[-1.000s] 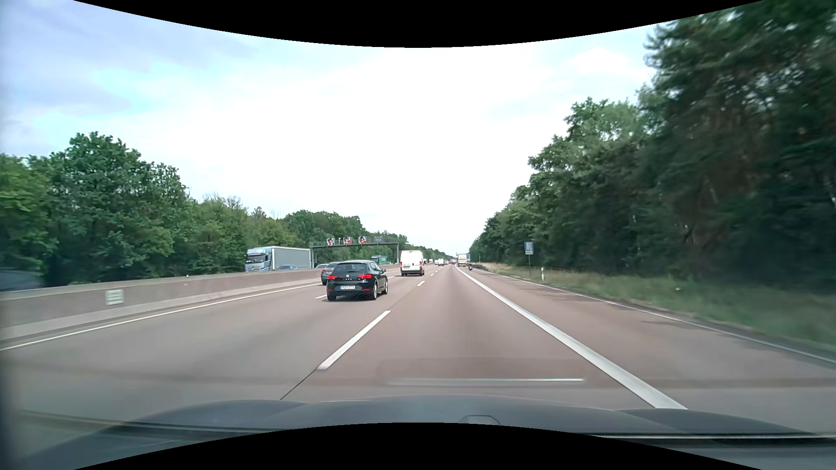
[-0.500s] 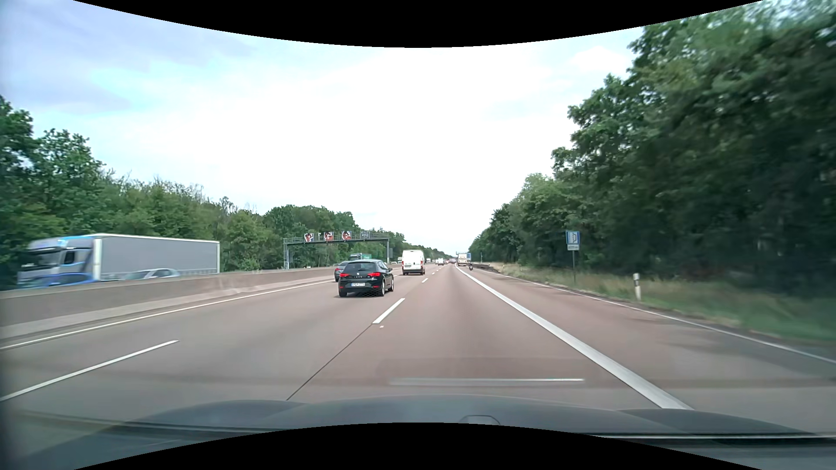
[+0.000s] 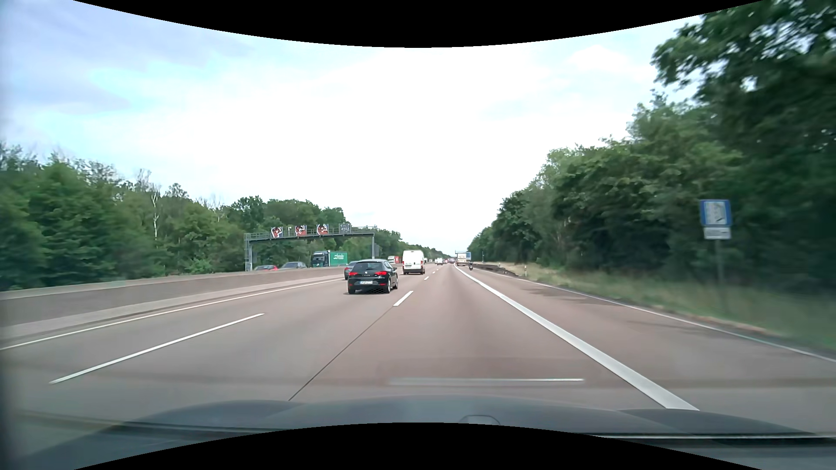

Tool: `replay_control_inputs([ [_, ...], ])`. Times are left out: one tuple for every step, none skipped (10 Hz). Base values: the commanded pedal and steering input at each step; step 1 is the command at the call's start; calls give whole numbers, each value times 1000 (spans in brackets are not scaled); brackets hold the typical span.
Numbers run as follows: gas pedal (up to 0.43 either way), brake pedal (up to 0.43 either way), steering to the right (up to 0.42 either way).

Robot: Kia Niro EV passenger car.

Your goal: Follow the waypoints while adhering to traffic rules and regulations

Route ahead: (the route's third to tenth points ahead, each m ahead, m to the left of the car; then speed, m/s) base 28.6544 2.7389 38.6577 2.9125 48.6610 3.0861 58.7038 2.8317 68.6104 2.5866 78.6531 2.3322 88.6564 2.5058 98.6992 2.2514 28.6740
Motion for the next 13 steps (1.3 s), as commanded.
replay_control_inputs([
  [130, 0, -2],
  [130, 0, -2],
  [130, 0, -2],
  [130, 0, -2],
  [130, 0, -2],
  [130, 0, -2],
  [130, 0, -2],
  [130, 0, -2],
  [130, 0, -2],
  [130, 0, -3],
  [130, 0, -4],
  [130, 0, -4],
  [130, 0, -5],
])
